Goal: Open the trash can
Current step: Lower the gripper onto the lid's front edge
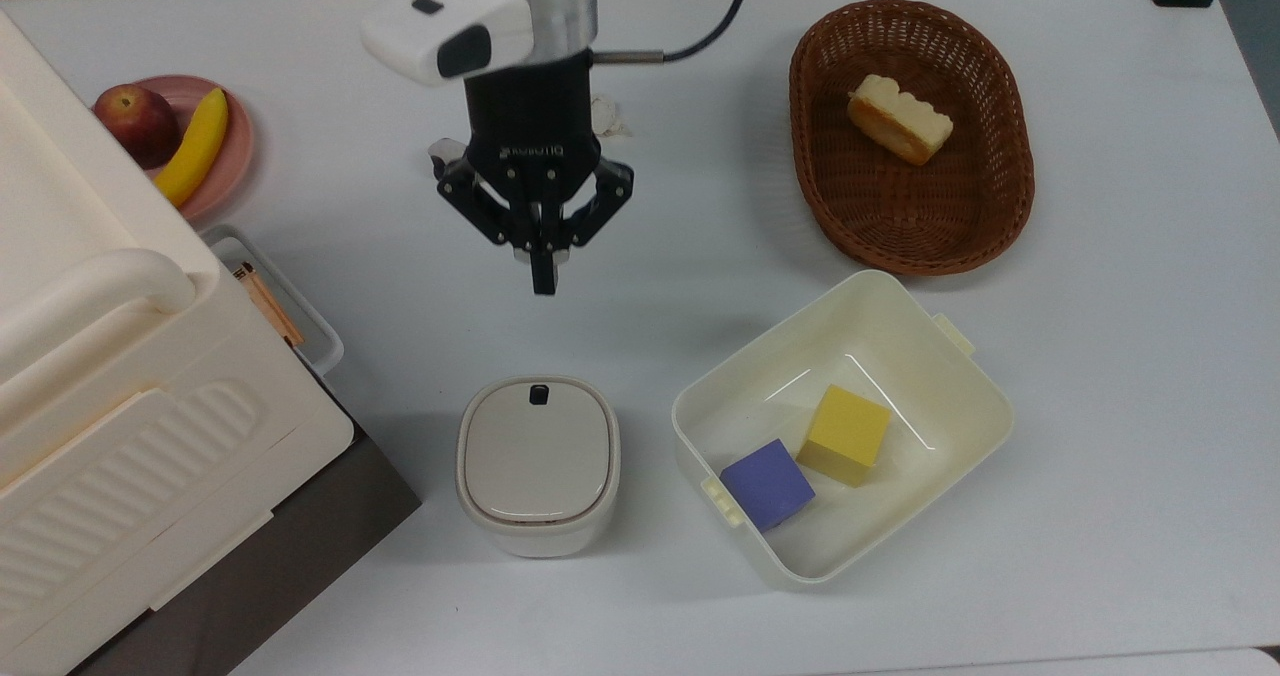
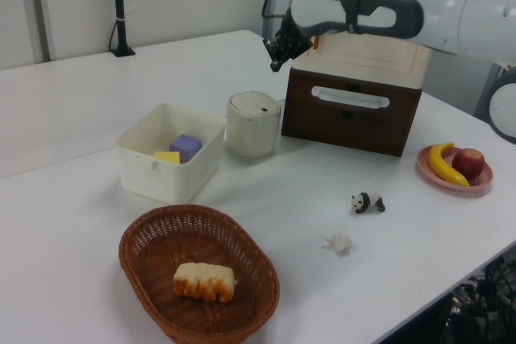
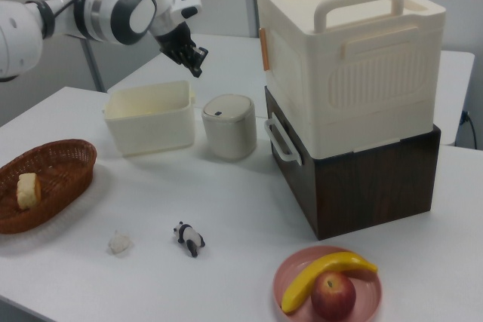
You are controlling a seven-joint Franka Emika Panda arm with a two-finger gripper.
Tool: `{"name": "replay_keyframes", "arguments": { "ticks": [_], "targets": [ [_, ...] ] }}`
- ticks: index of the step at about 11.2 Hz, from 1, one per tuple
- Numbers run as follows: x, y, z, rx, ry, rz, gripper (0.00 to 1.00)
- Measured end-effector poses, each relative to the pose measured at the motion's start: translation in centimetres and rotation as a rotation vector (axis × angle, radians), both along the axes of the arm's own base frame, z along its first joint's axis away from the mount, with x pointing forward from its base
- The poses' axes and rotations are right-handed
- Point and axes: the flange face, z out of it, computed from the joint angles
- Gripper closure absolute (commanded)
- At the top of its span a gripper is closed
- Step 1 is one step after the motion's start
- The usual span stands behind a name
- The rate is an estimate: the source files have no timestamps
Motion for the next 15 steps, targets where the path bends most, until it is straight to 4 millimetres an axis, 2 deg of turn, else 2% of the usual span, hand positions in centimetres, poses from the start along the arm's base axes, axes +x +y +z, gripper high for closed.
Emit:
{"name": "replay_keyframes", "arguments": {
  "ticks": [3, 5, 7, 10, 15],
  "targets": [
    [1.6, 0.3, -3.6, -0.014, 0.036, 0.002, 1.00],
    [2.1, 0.1, -4.3, -0.017, 0.027, -0.001, 1.00],
    [3.2, -0.2, -5.0, -0.020, -0.051, -0.006, 1.00],
    [4.5, -0.6, -8.4, -0.035, -0.072, -0.009, 1.00],
    [4.6, -0.5, -9.0, -0.038, -0.063, -0.008, 1.00]
  ]
}}
